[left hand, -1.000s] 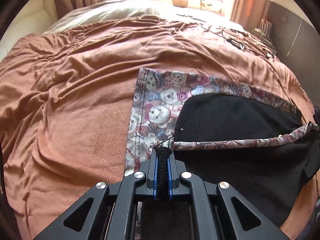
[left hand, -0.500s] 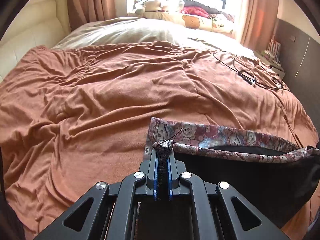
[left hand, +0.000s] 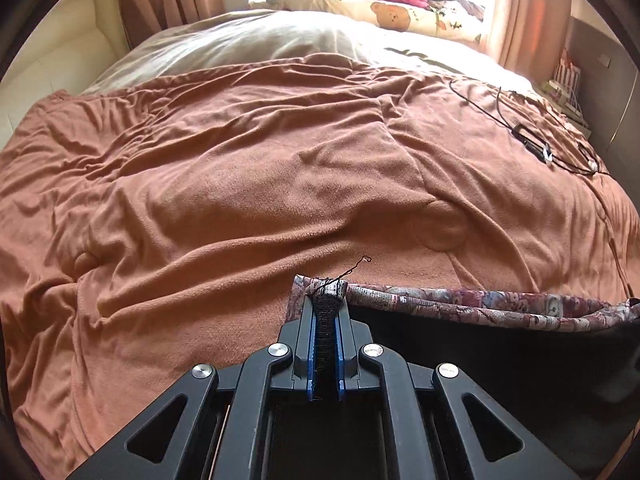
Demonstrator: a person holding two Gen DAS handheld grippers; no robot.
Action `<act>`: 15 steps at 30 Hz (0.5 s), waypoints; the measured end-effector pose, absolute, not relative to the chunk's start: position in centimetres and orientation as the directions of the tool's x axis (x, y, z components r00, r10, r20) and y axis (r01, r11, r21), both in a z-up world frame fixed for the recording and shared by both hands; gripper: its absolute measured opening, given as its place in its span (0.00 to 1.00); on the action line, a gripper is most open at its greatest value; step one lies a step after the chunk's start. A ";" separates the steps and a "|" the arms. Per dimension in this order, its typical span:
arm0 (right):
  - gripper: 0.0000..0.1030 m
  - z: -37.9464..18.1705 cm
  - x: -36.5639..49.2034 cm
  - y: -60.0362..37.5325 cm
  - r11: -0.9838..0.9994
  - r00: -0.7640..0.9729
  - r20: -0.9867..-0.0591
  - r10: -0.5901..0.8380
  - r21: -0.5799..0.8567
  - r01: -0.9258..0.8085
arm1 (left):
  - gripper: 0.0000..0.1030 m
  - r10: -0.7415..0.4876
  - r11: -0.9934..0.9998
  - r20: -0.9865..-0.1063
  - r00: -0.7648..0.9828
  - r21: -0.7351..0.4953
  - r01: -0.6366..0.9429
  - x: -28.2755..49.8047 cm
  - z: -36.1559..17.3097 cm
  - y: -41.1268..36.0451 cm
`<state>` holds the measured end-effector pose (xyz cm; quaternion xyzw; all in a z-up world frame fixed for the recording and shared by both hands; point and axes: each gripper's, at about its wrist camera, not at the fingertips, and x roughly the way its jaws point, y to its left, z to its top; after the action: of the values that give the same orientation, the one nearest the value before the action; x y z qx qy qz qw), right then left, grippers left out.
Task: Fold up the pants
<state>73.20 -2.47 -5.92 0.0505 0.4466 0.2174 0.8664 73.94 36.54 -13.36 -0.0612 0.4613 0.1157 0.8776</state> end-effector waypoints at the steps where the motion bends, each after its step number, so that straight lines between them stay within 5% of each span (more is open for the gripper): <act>1: 0.31 -6.2 73.6 -2.3 0.901 0.503 -0.755 0.420 0.282 -0.329 | 0.08 0.150 0.966 -0.827 0.542 0.005 -0.260 74.4 -13.8 36.6; 10: 0.36 -8.0 76.0 -1.2 0.916 0.515 -0.762 0.392 0.267 -0.301 | 0.09 0.170 0.959 -0.863 0.475 0.034 -0.280 76.7 -17.1 37.1; 12: 0.41 -8.3 76.3 -1.1 0.917 0.524 -0.758 0.389 0.267 -0.295 | 0.15 0.177 0.956 -0.877 0.446 0.044 -0.291 77.1 -17.9 37.2; 15: 0.57 -8.4 76.3 -0.8 0.931 0.538 -0.765 0.354 0.238 -0.275 | 0.36 0.207 0.947 -0.883 0.422 0.073 -0.313 77.1 -17.9 37.3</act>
<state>76.33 -0.78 -8.40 0.0443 0.4460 0.1797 0.8757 77.09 37.34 -17.91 -0.0513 0.5151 0.1544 0.8416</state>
